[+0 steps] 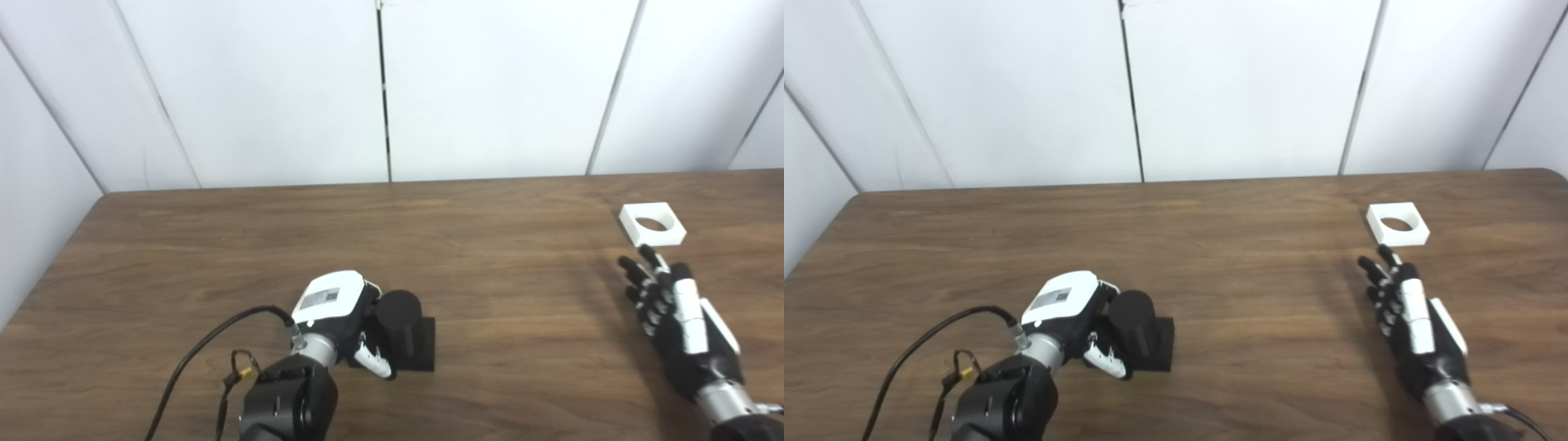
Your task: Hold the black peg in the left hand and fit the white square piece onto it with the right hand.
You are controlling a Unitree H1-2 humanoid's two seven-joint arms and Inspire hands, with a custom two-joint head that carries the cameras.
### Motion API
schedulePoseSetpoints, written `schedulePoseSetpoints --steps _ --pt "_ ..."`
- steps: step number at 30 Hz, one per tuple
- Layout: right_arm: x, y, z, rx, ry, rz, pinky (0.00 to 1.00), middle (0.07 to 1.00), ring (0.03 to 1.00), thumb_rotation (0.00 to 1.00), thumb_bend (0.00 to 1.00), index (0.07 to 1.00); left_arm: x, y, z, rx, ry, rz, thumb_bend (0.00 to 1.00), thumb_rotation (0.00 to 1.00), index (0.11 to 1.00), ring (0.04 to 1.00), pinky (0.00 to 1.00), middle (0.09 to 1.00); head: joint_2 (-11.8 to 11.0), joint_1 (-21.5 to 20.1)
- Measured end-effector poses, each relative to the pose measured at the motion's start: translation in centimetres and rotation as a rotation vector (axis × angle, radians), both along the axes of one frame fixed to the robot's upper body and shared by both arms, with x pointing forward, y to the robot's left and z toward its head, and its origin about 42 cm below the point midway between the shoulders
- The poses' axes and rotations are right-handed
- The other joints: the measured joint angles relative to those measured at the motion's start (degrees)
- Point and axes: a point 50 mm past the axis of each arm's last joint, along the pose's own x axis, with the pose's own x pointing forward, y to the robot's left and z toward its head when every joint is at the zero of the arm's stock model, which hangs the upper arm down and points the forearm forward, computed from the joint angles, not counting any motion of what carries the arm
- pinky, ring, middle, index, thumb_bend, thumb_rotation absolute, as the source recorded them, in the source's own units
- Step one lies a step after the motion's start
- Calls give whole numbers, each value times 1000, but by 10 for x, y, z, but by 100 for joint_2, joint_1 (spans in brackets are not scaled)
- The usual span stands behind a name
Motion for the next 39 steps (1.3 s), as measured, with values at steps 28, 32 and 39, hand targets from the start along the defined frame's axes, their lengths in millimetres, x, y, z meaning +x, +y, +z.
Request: schedulePoseSetpoints --steps 28,32,39 --pt "13 -15 37 -82 24 40 1000 907 978 672 648 945 -5 -7 1 -50 46 2 524 56 483 894 865 802 53 -975" --pt "15 -18 49 -108 17 35 1000 895 958 599 639 917 -3 -3 0 -56 50 3 524 57 483 902 881 805 -26 -1168" --pt "33 -33 74 -392 -41 -5 1000 924 974 384 826 892 -1 7 -2 -63 44 -15 524 56 483 895 917 797 -167 -1600"
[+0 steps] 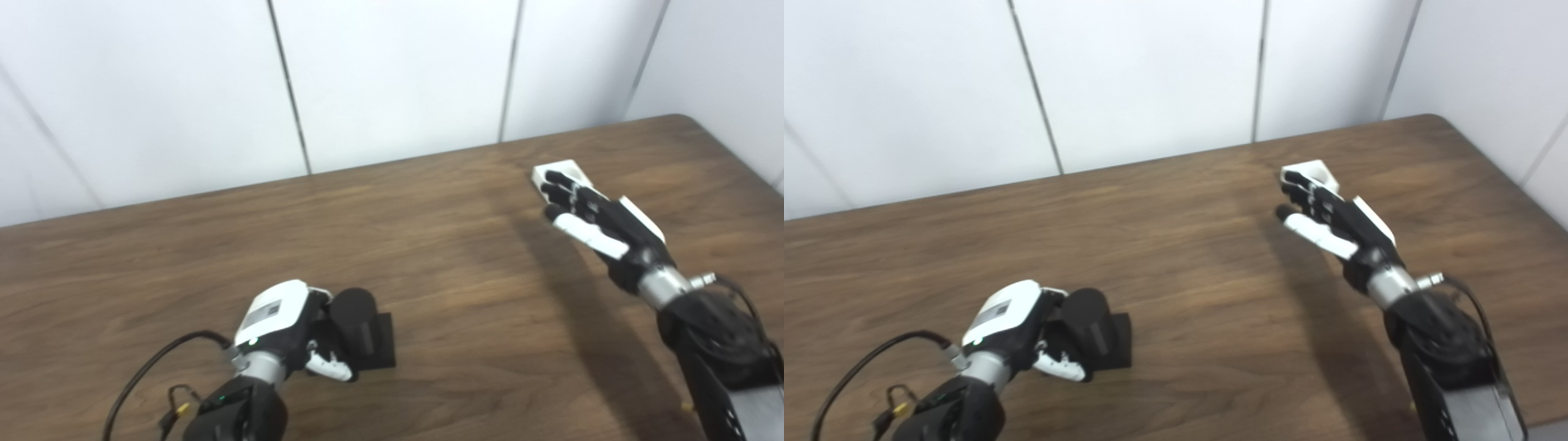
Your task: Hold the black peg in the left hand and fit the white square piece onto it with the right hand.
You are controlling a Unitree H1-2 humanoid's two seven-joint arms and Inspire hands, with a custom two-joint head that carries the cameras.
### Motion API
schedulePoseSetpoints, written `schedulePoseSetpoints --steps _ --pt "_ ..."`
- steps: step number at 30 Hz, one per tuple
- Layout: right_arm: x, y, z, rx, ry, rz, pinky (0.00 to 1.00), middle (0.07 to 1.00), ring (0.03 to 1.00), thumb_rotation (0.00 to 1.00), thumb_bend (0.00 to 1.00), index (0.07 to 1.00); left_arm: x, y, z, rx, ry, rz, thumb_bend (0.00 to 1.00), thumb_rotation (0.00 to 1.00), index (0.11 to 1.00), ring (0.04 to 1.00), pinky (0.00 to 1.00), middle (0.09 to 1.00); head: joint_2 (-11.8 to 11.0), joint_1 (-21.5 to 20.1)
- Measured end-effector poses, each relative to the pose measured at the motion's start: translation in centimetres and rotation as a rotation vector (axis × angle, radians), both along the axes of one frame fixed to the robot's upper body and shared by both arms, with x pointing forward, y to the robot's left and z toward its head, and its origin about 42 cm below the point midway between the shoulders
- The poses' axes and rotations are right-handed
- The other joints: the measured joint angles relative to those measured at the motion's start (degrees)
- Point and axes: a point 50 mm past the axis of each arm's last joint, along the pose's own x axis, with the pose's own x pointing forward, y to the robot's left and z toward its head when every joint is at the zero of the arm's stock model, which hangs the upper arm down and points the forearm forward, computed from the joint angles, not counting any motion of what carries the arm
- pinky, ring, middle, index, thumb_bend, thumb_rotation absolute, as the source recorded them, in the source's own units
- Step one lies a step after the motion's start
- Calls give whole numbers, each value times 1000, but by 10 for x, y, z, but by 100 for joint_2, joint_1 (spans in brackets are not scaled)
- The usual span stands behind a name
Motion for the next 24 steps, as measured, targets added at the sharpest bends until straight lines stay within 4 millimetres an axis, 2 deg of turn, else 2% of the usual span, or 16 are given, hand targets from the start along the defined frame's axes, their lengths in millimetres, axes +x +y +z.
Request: schedulePoseSetpoints --steps 3,5,7,9,11,13,16,22,24 --pt "17 -17 23 -202 -31 -19 1000 949 976 302 905 893 1 3 -1 -4 -3 -7 524 57 483 880 913 782 -123 -307" --pt "32 -24 41 -298 -63 -25 952 938 945 267 943 896 1 6 -2 0 -9 -15 524 57 484 873 912 774 -123 -308" --pt "46 -26 52 -404 -67 -19 927 934 942 277 960 908 2 9 -3 -6 -10 -19 524 56 484 873 918 770 -184 -509" --pt "59 -20 59 -514 -53 14 938 960 987 296 987 931 3 10 -3 -11 -9 -21 524 56 484 883 916 774 -280 -702" --pt "73 -14 60 -602 -15 46 914 964 992 285 998 931 4 13 -3 -8 -8 -27 524 56 484 893 920 774 -325 -773" --pt "87 -14 60 -668 31 61 936 971 999 269 1000 925 5 16 -4 -7 -9 -33 524 57 484 891 914 772 -360 -800" --pt "99 -15 61 -725 52 49 992 976 1000 248 1000 925 6 20 -5 -5 -19 -35 524 57 483 885 917 770 -396 -826" --pt "120 -17 56 -881 145 68 1000 1000 1000 243 1000 942 6 25 -6 -7 -31 -32 524 56 482 862 898 762 -527 -914" --pt "129 -17 57 -924 185 76 1000 1000 1000 224 1000 939 6 26 -7 -8 -37 -34 524 57 482 863 897 762 -571 -1063"
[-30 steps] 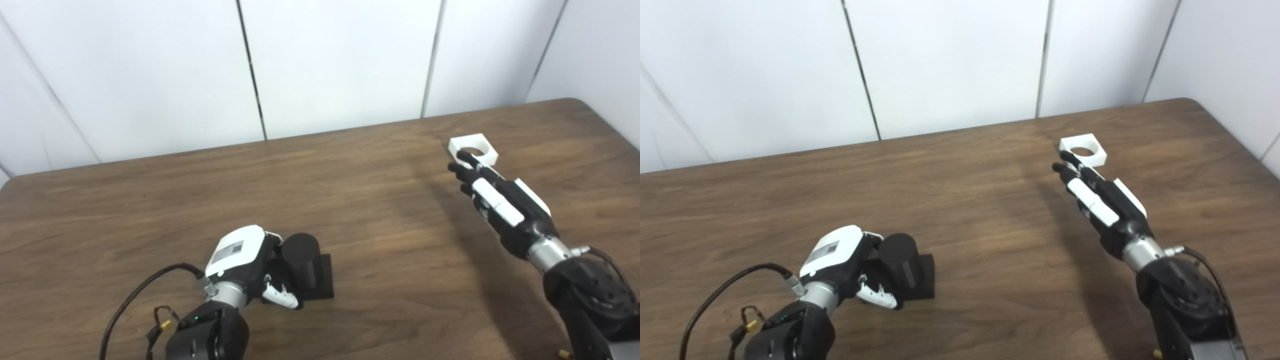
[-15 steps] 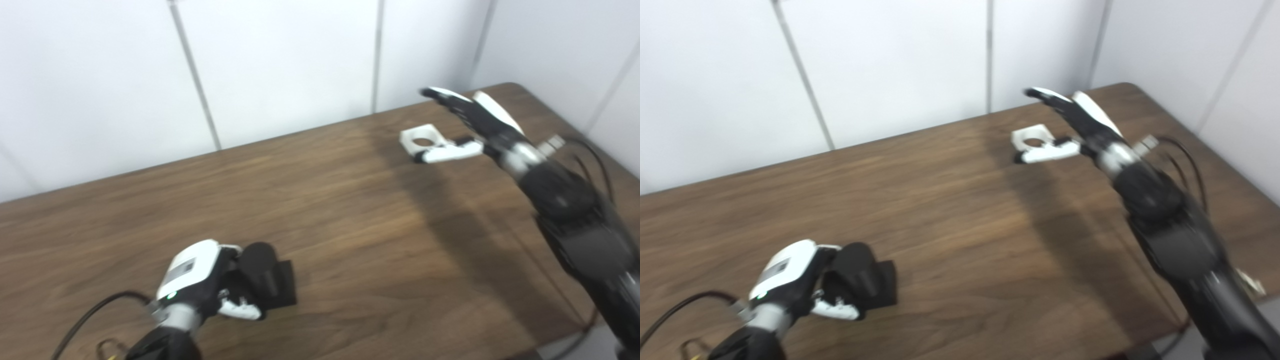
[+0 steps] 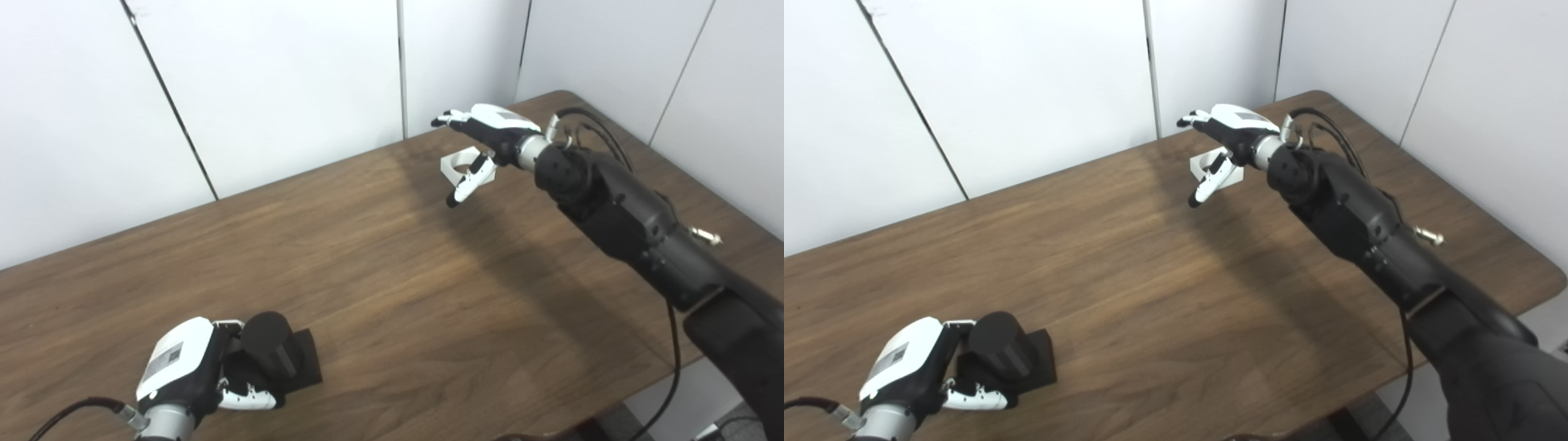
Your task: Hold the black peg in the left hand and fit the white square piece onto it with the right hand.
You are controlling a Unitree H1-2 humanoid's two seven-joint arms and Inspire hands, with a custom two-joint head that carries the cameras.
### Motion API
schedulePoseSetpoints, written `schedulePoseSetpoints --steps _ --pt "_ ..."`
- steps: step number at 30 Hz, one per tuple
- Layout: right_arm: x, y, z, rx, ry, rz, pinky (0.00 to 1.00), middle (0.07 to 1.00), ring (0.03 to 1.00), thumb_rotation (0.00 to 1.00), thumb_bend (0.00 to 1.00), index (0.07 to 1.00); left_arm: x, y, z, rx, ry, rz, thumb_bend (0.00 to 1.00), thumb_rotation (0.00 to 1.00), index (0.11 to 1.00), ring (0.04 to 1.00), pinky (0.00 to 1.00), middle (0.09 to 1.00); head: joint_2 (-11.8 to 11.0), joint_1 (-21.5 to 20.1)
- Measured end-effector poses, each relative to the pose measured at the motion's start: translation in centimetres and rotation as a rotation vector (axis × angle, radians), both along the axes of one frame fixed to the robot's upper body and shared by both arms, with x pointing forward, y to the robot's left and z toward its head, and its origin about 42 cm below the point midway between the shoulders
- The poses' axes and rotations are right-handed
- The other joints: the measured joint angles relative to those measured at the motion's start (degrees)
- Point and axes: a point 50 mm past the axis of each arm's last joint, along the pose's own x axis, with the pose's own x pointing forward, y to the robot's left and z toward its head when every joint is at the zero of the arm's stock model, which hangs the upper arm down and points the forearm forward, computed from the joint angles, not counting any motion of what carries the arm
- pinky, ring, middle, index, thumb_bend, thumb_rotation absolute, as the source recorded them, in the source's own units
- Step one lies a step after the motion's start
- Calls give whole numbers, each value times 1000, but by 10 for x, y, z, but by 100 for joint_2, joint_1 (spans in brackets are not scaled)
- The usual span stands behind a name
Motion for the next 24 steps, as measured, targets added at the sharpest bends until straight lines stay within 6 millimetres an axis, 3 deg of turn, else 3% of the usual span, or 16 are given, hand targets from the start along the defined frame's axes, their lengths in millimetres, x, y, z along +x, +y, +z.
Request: schedulePoseSetpoints --steps 6,13,24 --pt "28 0 6 -89 43 -32 1000 996 1000 190 1000 927 0 4 -1 -4 -3 -7 524 55 483 892 921 768 -158 -132" --pt "45 4 -6 -134 89 -49 1000 1000 1000 195 1000 928 -1 6 -2 -6 -11 -4 524 54 482 864 905 756 -325 -106" --pt "61 0 4 -215 125 -74 1000 978 1000 191 996 911 -4 7 -5 -11 -24 6 524 56 481 864 898 760 -132 149"
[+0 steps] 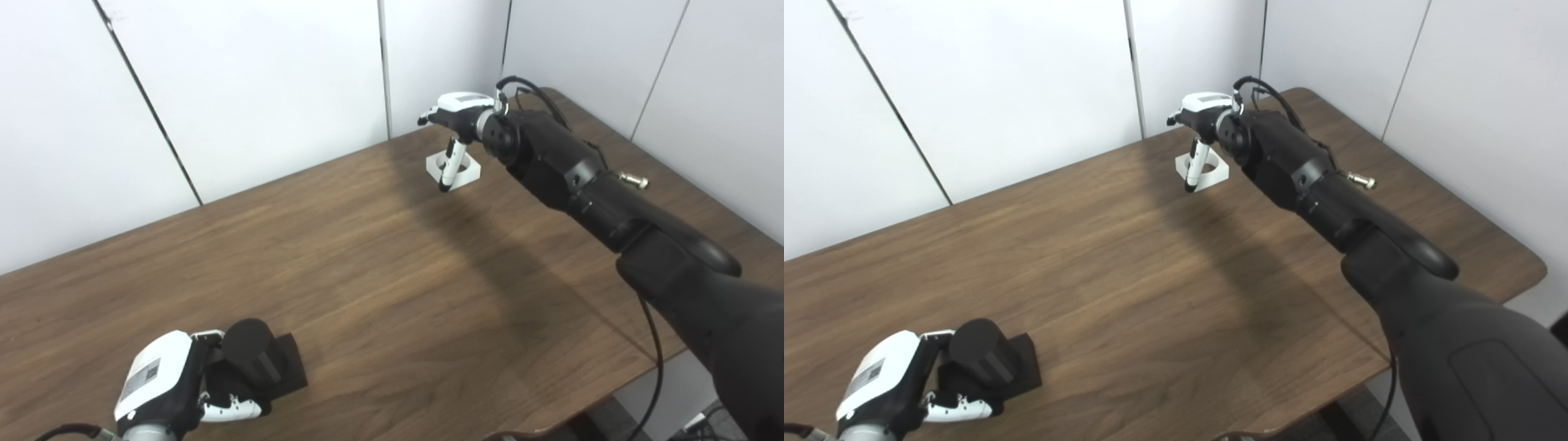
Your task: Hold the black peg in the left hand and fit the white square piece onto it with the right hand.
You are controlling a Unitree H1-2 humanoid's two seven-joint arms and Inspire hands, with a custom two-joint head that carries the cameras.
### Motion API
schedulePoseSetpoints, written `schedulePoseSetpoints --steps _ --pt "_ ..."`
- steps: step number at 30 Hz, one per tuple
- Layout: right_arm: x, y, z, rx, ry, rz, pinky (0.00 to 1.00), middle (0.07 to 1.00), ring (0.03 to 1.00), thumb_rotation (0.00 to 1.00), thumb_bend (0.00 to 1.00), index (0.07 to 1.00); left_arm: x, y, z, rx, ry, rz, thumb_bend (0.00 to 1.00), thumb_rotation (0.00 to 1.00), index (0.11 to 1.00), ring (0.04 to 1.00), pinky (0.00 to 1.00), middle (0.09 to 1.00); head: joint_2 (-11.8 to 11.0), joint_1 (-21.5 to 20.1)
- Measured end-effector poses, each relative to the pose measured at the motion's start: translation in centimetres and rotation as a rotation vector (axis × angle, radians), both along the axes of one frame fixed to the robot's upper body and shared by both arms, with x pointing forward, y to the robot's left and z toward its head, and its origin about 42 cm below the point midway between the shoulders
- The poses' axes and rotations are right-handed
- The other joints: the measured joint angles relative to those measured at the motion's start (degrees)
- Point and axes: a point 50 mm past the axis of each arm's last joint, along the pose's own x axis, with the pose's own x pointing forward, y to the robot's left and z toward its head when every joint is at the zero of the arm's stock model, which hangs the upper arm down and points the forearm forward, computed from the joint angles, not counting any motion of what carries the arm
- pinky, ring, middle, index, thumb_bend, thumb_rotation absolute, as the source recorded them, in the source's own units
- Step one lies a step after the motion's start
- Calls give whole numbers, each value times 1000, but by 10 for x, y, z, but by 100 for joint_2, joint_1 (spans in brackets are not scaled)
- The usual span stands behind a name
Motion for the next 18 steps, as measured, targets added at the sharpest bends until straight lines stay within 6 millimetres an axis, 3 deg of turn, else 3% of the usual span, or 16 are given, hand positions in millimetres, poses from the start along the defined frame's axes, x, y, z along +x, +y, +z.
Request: schedulePoseSetpoints --steps 18 --pt "9 -15 -10 -225 148 -47 1000 970 1000 166 958 870 -5 3 6 12 24 15 524 55 484 893 938 780 229 150"
